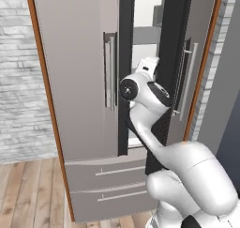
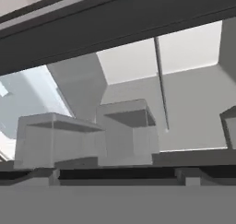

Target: There is a bowl on the dining counter. Grab a lemon wedge from the fridge and place it in the bowl. Then get the liquor bottle and glass cup from the cabinet and place them next to the bowl.

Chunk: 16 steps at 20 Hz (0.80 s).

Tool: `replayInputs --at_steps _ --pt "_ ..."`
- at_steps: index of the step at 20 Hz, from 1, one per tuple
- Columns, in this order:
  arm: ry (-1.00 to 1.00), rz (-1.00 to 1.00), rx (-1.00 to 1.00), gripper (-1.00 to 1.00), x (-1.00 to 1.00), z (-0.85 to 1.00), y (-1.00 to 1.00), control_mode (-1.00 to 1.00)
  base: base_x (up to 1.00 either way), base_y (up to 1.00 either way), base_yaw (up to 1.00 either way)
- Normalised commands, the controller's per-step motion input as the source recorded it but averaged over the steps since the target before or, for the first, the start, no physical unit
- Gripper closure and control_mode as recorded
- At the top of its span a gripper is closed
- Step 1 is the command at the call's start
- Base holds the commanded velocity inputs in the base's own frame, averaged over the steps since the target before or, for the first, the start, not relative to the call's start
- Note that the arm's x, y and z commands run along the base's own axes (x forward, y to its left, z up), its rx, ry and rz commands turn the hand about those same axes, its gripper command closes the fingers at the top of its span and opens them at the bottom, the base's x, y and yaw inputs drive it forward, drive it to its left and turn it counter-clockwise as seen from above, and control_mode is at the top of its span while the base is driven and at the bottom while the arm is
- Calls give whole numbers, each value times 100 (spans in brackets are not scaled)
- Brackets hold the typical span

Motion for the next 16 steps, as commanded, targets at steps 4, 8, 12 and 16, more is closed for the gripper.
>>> replayInputs --at_steps 4,8,12,16 --pt "39 -4 0 -100 92 0 -5 -100 0 0 0" --pt "13 -12 0 -100 10 0 -57 -100 0 0 0" --pt "6 -16 0 -100 -9 0 -78 -100 0 0 0" --pt "3 -19 0 -100 -21 0 -85 -100 0 0 0"
